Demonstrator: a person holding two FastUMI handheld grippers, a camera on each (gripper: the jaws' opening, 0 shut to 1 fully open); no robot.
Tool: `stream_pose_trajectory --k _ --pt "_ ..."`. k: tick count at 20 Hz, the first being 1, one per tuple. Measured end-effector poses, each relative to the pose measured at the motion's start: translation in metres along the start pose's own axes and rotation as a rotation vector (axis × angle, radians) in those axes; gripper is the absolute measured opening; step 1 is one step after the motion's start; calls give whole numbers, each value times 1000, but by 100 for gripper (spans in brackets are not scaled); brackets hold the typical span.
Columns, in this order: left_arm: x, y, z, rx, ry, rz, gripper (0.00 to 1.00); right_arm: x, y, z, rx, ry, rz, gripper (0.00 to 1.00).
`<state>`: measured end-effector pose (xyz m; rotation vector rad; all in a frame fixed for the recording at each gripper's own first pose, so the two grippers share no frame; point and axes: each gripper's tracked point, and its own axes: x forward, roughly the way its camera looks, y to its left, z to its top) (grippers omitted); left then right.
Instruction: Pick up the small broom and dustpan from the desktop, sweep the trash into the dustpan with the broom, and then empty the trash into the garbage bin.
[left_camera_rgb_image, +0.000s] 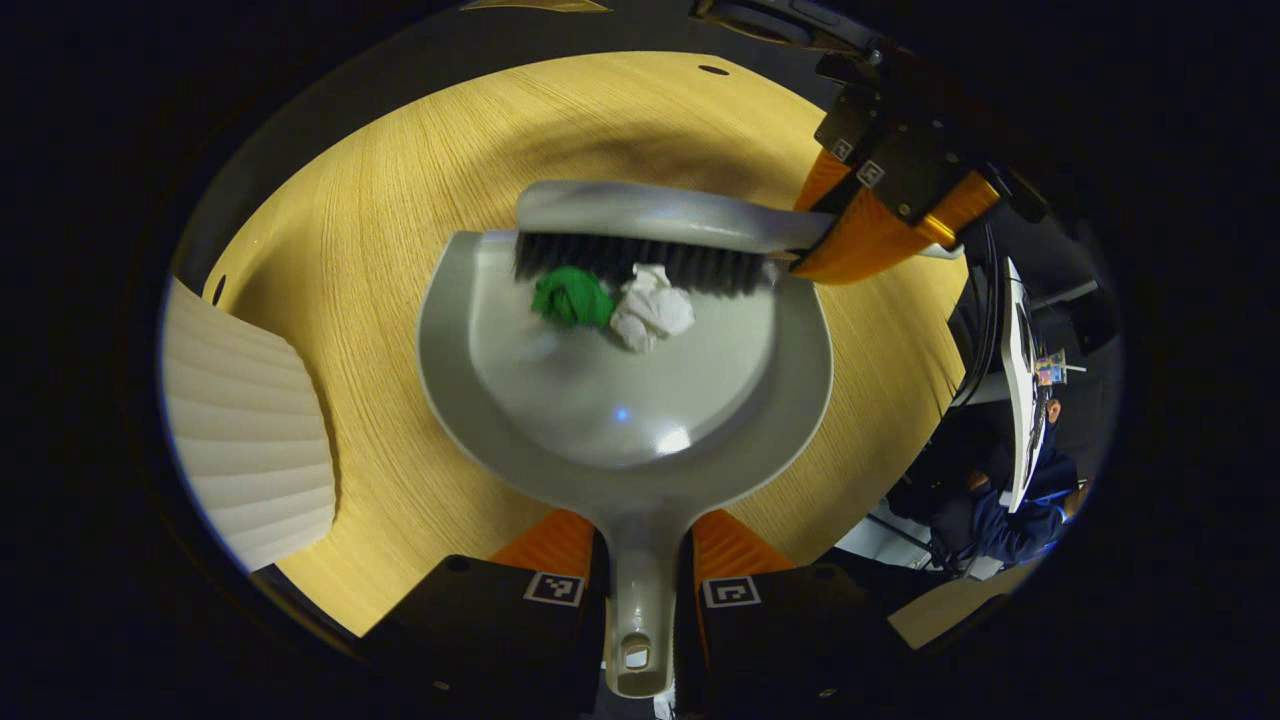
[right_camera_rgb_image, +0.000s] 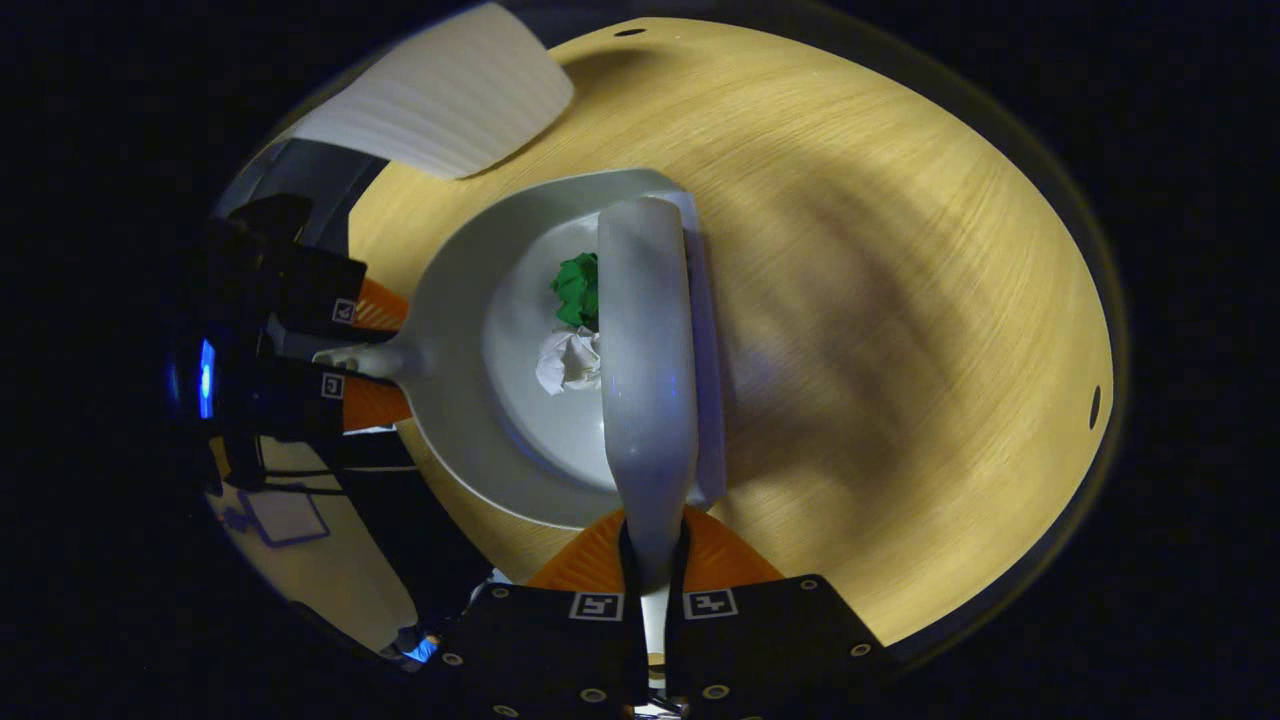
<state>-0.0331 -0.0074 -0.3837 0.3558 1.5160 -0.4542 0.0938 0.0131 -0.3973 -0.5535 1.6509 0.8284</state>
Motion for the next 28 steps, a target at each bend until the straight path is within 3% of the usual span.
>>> stream_pose_trajectory --k 3,9,11,14,18,23,28 --pt "6 -5 1 -23 -23 -11 29 -15 -23 18 59 -83 -21 7" --pt "1 -9 -1 -85 -97 -19 29 -34 -79 18 355 -310 -74 7" --pt "-10 -9 -5 -110 -115 -24 29 -39 -88 16 462 -383 -50 7" --pt "-41 -12 -10 -133 -139 -37 29 -5 -82 -2 562 -425 -17 7" --pt "-95 -31 -17 -77 -163 -16 29 15 -77 -7 566 -404 16 7" --pt "-165 -46 -36 -95 -197 -29 29 18 -84 2 522 -404 54 7" --pt "-227 -49 -76 -203 -202 -44 29 20 -82 2 465 -397 81 7"
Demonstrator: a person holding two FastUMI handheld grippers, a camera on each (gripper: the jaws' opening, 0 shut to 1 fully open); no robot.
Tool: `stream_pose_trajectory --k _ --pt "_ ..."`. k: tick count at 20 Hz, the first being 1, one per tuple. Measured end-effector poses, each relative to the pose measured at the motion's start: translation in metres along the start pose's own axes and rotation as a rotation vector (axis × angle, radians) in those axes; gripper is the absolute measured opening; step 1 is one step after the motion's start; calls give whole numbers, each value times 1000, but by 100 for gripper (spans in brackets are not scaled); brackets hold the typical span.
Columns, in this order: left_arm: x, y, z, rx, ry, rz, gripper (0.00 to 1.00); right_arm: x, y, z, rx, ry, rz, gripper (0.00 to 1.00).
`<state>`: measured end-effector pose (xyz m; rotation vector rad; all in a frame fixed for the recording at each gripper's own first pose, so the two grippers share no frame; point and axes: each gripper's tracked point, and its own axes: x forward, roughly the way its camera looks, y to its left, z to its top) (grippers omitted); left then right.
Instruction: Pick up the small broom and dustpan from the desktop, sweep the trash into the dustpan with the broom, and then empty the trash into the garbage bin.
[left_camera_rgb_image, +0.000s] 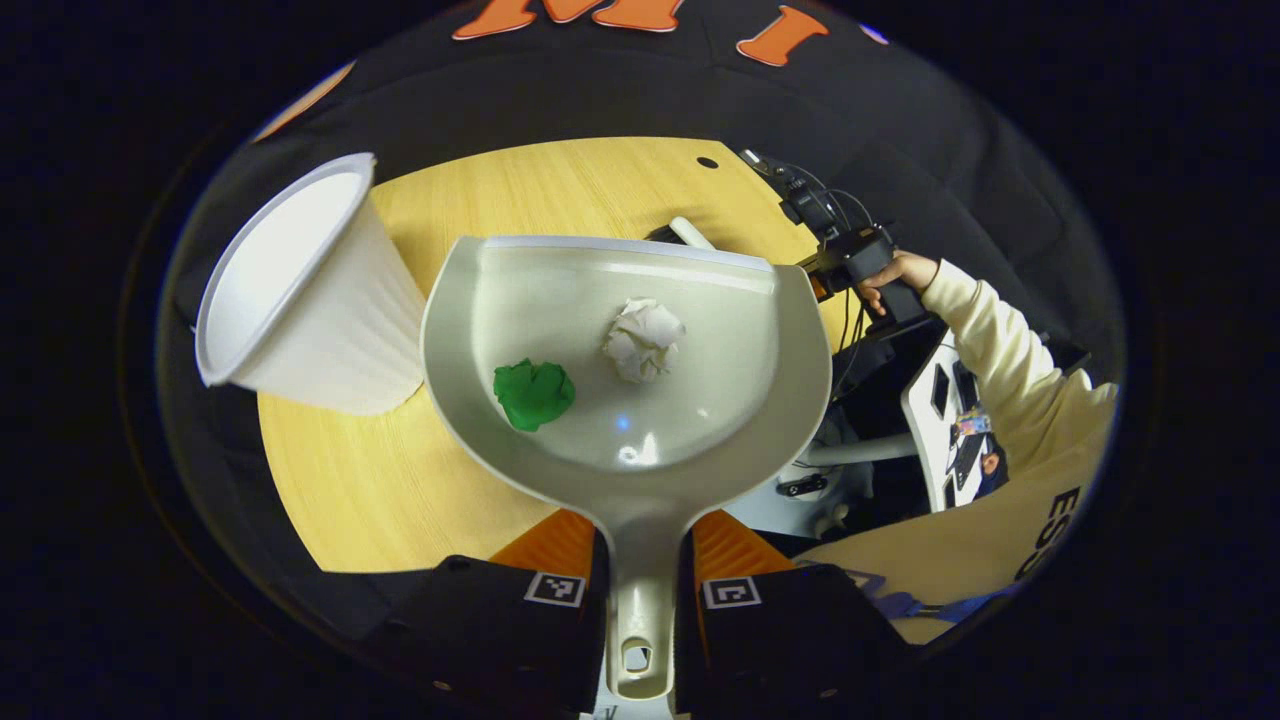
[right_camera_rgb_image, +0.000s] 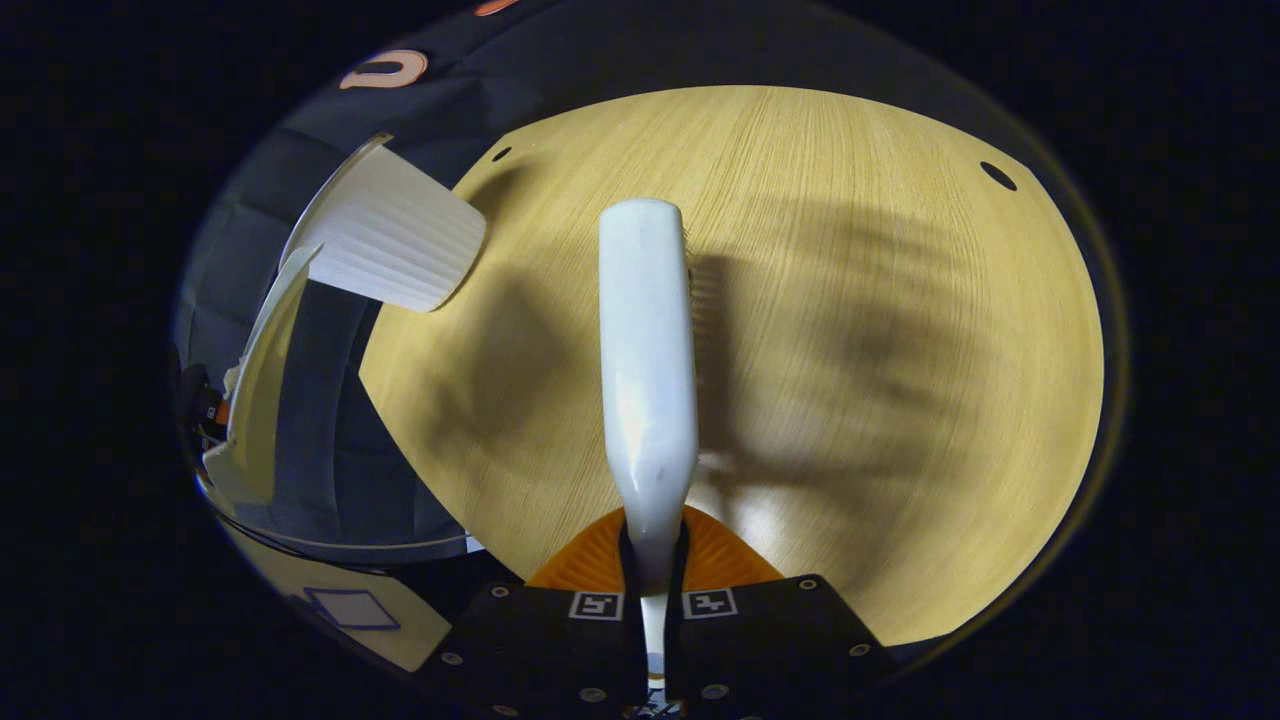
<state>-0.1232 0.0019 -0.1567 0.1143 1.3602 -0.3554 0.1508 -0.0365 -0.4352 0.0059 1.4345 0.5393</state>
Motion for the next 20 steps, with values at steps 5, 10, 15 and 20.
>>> stream_pose_trajectory --k 5,10,15,20 --pt "-73 30 -7 -75 -45 107 29 1 2 -3 -53 22 19 7" --pt "-143 70 10 -158 -154 190 29 -1 2 -3 -63 27 34 7" --pt "-185 166 50 -189 -189 379 29 -1 4 -3 -59 24 45 7" --pt "-182 241 69 -212 -113 489 28 2 8 -3 -18 20 55 7"
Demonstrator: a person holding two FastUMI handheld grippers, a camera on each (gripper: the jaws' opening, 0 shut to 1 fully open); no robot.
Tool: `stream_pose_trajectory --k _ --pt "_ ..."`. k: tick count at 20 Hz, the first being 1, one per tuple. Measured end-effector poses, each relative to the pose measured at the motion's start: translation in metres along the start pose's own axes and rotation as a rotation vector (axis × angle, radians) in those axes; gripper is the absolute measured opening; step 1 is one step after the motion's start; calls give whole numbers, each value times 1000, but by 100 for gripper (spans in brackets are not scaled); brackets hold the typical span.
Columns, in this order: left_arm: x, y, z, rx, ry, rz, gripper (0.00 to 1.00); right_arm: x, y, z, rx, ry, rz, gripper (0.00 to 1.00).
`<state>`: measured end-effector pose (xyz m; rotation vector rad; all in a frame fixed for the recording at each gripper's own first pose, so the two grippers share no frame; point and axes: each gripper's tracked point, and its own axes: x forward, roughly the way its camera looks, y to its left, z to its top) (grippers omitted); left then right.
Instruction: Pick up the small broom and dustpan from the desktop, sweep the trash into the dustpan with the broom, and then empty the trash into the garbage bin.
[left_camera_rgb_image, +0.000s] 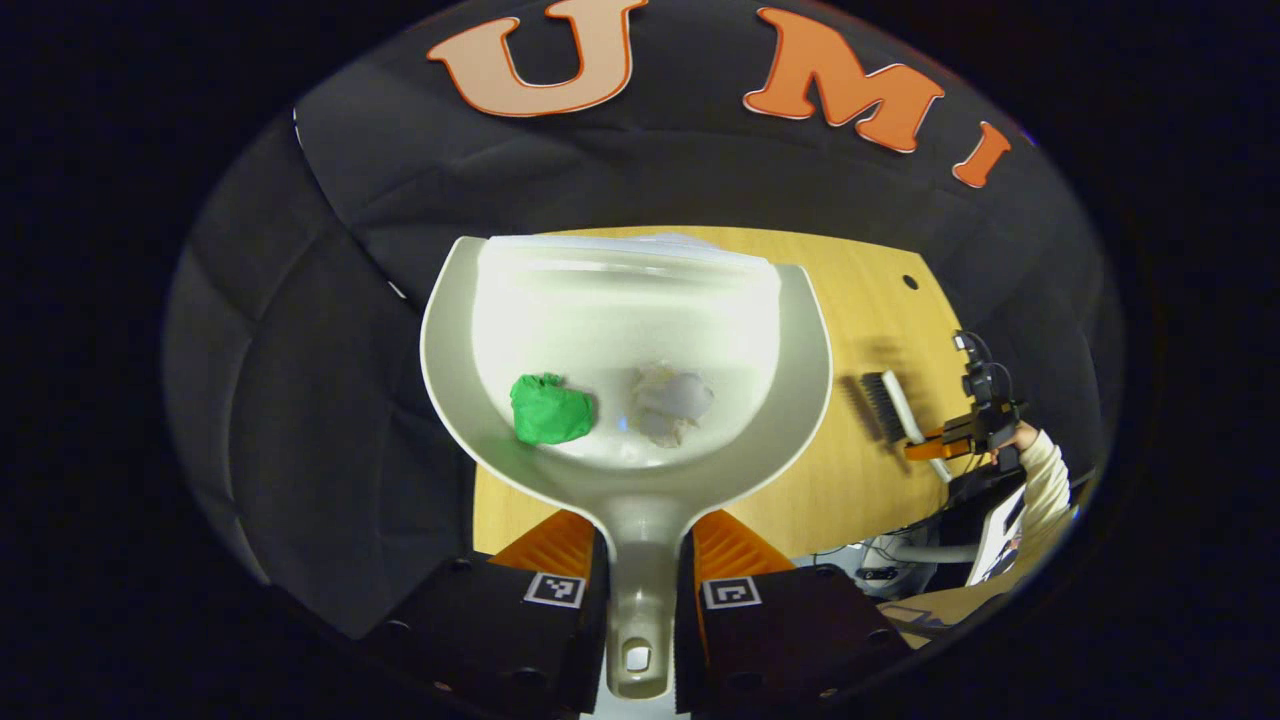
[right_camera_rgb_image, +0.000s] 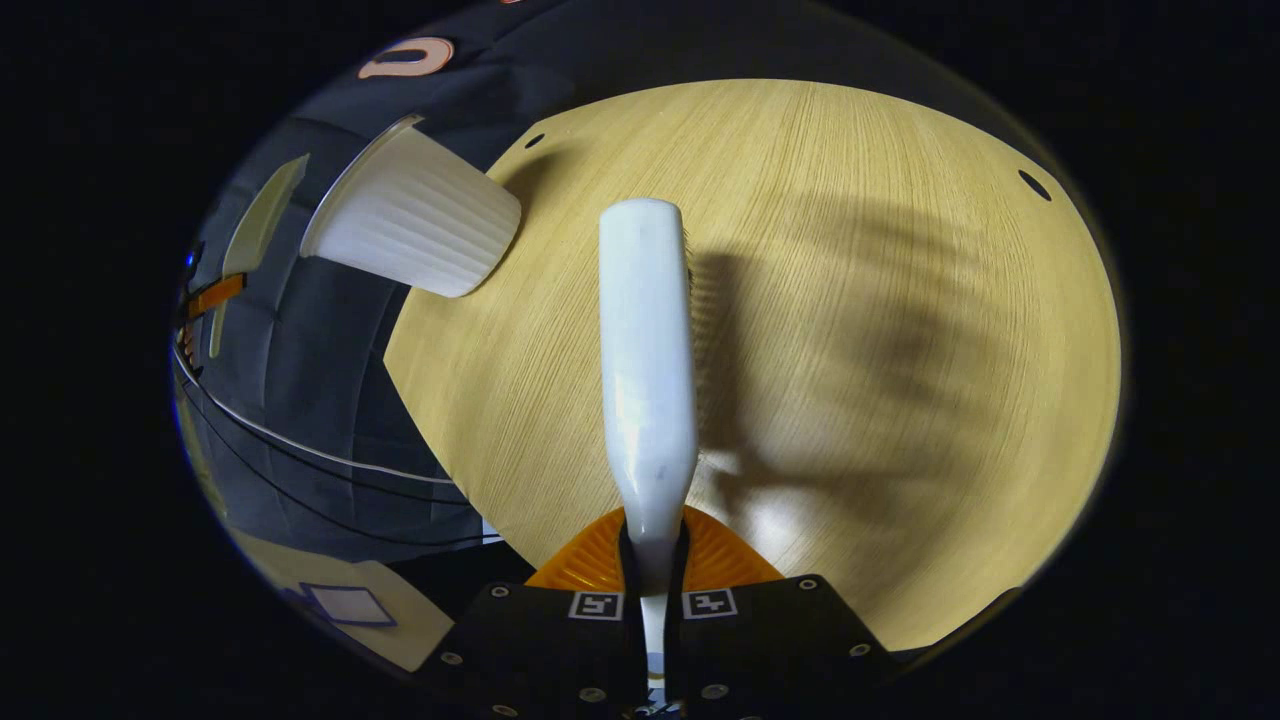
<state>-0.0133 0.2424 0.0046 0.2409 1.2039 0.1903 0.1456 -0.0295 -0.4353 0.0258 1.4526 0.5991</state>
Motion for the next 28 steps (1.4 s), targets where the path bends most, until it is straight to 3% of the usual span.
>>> stream_pose_trajectory --k 3,9,14,17,23,26,28 --pt "4 25 6 68 49 75 29 4 3 0 26 -1 1 7" --pt "-16 49 25 327 177 207 28 16 6 -1 33 4 13 7" --pt "-18 55 28 456 220 255 28 14 6 0 40 4 11 7" --pt "-17 60 31 550 258 321 28 15 6 1 44 -4 8 7" --pt "-17 59 37 603 263 363 31 16 7 0 45 -8 3 7" --pt "-19 63 42 695 270 441 28 16 7 1 45 -8 1 7" --pt "-15 56 40 692 261 423 28 16 7 0 47 -14 -4 7"
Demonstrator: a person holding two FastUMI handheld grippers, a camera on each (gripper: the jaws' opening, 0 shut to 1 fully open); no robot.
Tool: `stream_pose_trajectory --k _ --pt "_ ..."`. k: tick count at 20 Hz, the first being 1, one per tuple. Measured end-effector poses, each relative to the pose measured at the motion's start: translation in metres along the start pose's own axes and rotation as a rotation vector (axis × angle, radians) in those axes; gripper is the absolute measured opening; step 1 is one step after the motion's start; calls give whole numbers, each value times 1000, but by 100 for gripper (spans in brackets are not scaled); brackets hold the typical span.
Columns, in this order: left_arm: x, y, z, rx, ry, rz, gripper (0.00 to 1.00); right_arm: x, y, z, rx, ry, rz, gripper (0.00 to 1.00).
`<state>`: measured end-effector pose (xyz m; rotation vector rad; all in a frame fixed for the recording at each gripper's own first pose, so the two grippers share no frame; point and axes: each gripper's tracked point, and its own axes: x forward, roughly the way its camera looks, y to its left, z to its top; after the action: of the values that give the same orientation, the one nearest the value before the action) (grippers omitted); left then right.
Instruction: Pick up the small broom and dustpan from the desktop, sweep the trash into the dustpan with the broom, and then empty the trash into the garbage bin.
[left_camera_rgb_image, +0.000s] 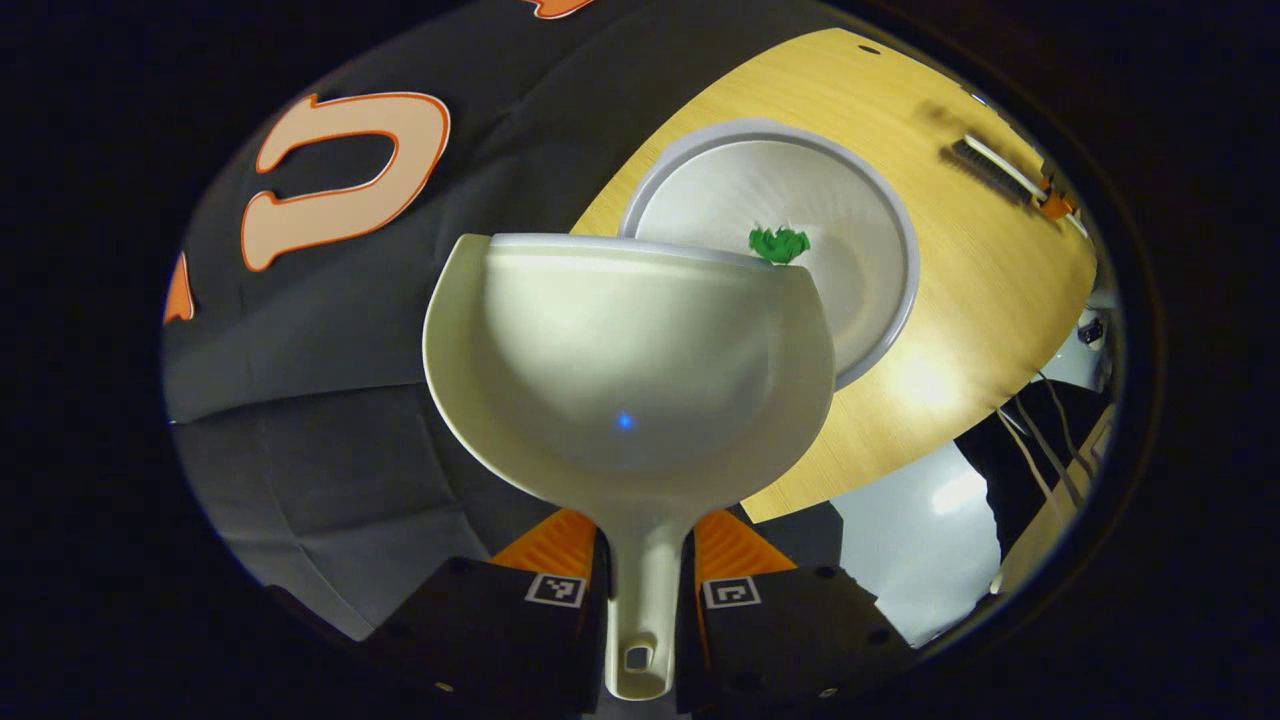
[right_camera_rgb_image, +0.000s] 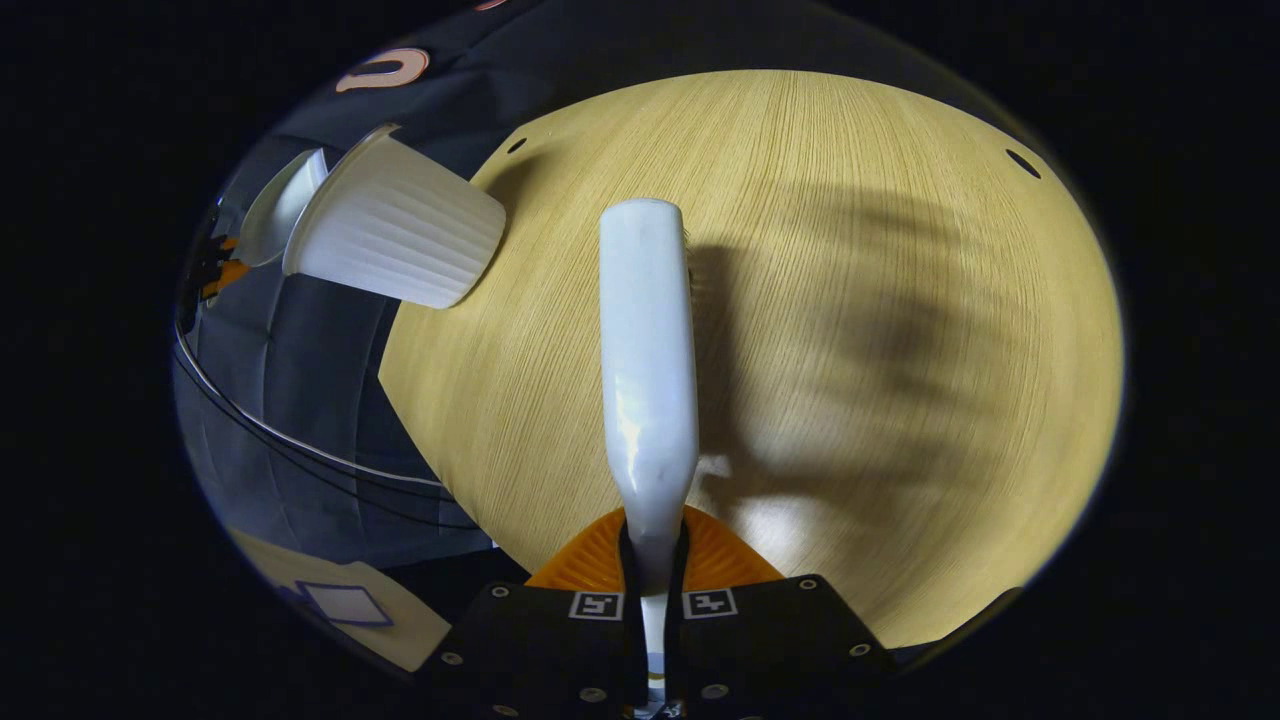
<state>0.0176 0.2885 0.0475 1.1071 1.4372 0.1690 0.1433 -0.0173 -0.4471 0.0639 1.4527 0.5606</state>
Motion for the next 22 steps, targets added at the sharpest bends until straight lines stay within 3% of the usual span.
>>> stream_pose_trajectory --k 5,8,12,17,22 --pt "7 -30 7 -160 -79 -111 29 5 -8 -3 64 3 -75 7" --pt "-3 -55 31 -309 -208 -177 29 9 -26 -7 95 5 -151 7" --pt "-46 -131 86 -491 -433 -417 28 11 -24 -12 108 12 -207 7" --pt "-89 -258 154 -503 -480 -700 28 15 -4 -17 107 -2 -185 7" --pt "-69 -312 203 -537 -474 -776 28 8 -8 -20 178 -48 -206 7"
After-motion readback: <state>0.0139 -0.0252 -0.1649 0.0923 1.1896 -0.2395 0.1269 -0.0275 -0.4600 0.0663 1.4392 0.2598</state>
